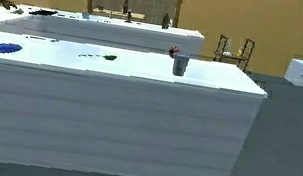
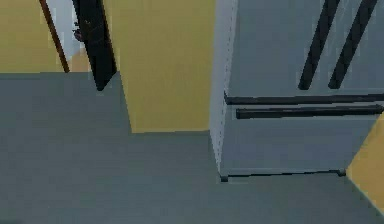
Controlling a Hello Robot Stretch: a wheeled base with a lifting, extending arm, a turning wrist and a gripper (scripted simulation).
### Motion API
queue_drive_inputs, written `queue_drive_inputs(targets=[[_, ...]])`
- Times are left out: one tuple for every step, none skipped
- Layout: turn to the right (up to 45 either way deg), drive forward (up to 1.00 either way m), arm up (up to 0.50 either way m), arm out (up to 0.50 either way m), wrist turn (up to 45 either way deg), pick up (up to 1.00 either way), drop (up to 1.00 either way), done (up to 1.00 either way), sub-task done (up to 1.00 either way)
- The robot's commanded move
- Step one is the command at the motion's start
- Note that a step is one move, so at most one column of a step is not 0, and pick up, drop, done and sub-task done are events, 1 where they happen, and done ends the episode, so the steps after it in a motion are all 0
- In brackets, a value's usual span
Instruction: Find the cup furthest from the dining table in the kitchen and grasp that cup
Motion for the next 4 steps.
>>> queue_drive_inputs(targets=[[0.0,0.50,0.00,0.00,0.0,0.00,0.00,0.00,0.00],[-45.0,0.00,0.00,0.00,0.0,0.00,0.00,0.00,0.00],[-30.0,0.00,0.00,0.00,0.0,0.00,0.00,0.00,0.00],[45.0,0.00,0.00,0.00,0.0,0.00,0.00,0.00,0.00]])
